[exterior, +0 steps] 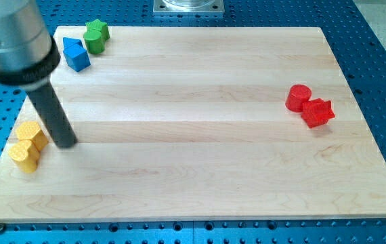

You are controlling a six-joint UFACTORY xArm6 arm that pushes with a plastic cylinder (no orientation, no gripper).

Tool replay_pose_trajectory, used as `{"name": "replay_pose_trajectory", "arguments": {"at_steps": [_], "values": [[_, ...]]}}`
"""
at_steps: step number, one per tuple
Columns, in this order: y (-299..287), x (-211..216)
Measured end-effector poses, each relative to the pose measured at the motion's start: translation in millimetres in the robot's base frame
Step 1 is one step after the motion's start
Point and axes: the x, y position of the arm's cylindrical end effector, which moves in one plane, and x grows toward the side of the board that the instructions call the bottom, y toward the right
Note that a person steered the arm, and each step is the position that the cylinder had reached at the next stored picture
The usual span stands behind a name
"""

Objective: Separate the hexagon from the heart

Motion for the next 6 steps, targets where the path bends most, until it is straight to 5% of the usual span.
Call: {"name": "replay_pose_trajectory", "arguments": {"at_steps": [1, 2, 4, 6], "values": [[-1.6, 61.0], [-79.0, 60.4], [-52.6, -52.6], [17.4, -117.3]]}}
